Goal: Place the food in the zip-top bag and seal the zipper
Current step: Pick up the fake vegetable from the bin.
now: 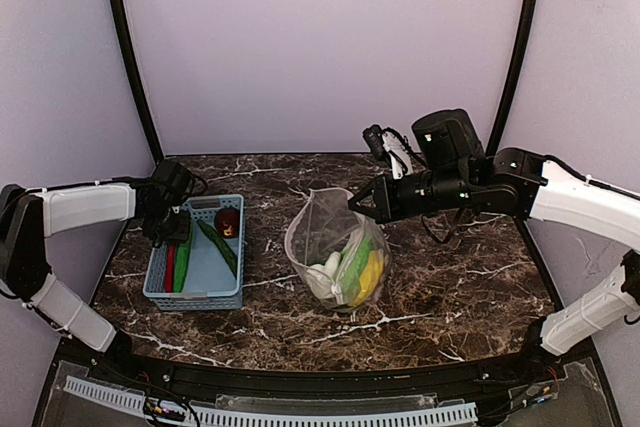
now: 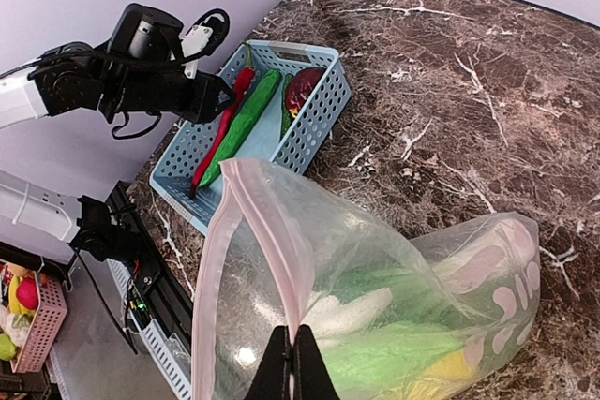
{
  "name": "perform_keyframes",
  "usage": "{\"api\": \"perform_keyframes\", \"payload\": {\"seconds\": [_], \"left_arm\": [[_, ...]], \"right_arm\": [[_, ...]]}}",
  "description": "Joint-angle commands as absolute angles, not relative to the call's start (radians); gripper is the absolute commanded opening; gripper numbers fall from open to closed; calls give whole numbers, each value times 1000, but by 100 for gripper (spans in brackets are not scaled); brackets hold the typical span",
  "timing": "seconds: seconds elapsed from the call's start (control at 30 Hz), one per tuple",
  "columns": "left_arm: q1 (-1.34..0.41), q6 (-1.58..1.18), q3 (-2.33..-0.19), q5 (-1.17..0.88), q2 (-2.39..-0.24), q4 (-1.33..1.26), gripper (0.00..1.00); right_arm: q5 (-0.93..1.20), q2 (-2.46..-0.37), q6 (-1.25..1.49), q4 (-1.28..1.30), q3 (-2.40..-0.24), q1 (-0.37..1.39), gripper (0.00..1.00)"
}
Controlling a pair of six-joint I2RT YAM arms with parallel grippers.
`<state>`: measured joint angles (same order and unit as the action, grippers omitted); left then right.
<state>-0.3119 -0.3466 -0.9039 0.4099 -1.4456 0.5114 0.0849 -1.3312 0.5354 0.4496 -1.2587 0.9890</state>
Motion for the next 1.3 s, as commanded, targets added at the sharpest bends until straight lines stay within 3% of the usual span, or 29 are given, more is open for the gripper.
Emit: {"api": "perform_keyframes", "payload": {"seconds": [0.0, 0.4, 0.87, 1.27], "left_arm": [[-300, -305, -901, 461, -1490, 446, 39], [-270, -260, -924, 509, -1619, 371, 35], [-269, -259, -953, 551, -1647, 361, 16], [-269, -270, -930, 467, -1399, 380, 12]], "right_arm": [[68, -1333, 521, 429, -1293, 996, 0], [64, -1349, 512, 439, -1304, 997, 0], [73, -1371, 510, 439, -1313, 997, 0], [78, -1380, 505, 436, -1323, 997, 0]]}}
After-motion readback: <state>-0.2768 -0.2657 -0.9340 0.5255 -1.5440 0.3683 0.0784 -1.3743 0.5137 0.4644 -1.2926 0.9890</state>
